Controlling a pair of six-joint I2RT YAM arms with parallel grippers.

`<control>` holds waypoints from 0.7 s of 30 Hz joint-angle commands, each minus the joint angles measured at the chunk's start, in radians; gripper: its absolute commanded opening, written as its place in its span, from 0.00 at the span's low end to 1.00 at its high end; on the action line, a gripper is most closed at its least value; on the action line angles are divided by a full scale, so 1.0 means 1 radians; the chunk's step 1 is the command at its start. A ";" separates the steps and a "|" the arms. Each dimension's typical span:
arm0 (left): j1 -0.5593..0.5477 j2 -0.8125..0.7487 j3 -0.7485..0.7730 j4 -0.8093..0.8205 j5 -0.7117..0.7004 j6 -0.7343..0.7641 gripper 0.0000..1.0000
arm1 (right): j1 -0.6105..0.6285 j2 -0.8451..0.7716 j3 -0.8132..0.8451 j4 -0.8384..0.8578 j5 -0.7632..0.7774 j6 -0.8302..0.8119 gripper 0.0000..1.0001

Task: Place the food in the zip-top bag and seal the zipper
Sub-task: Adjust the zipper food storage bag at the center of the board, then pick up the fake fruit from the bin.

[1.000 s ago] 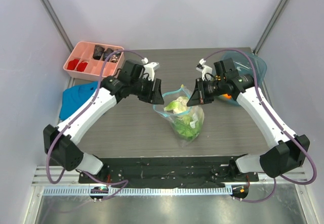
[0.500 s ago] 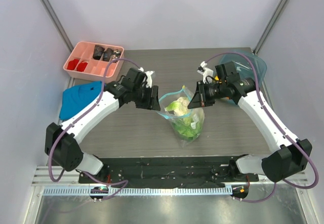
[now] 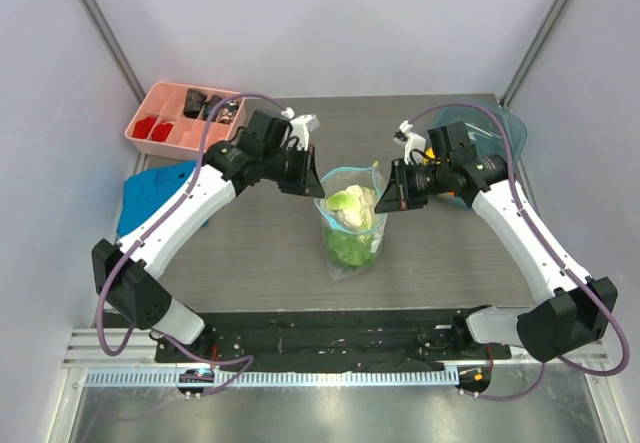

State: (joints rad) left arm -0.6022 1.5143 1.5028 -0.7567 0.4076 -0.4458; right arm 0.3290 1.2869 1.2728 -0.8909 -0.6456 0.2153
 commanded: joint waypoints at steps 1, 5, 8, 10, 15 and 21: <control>0.002 -0.006 -0.002 -0.024 0.079 0.021 0.00 | -0.018 -0.009 0.036 0.027 0.023 -0.014 0.14; 0.001 -0.011 0.007 -0.021 0.074 0.041 0.00 | -0.082 -0.001 0.080 -0.003 0.014 -0.062 0.54; 0.001 -0.017 0.011 -0.013 0.080 0.045 0.00 | -0.221 0.014 0.118 -0.036 -0.047 -0.137 0.82; 0.001 -0.017 0.016 -0.015 0.079 0.045 0.00 | -0.316 0.041 0.137 -0.066 -0.069 -0.198 0.84; 0.001 -0.017 0.020 -0.013 0.085 0.048 0.00 | -0.459 0.179 0.200 -0.108 0.049 -0.430 0.88; 0.001 -0.019 0.007 0.000 0.089 0.041 0.00 | -0.462 0.340 0.230 -0.037 0.233 -0.608 0.87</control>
State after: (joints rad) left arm -0.6018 1.5154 1.4975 -0.7788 0.4683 -0.4114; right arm -0.1390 1.5452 1.4631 -0.9646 -0.5468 -0.2165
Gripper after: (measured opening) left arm 0.016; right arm 0.875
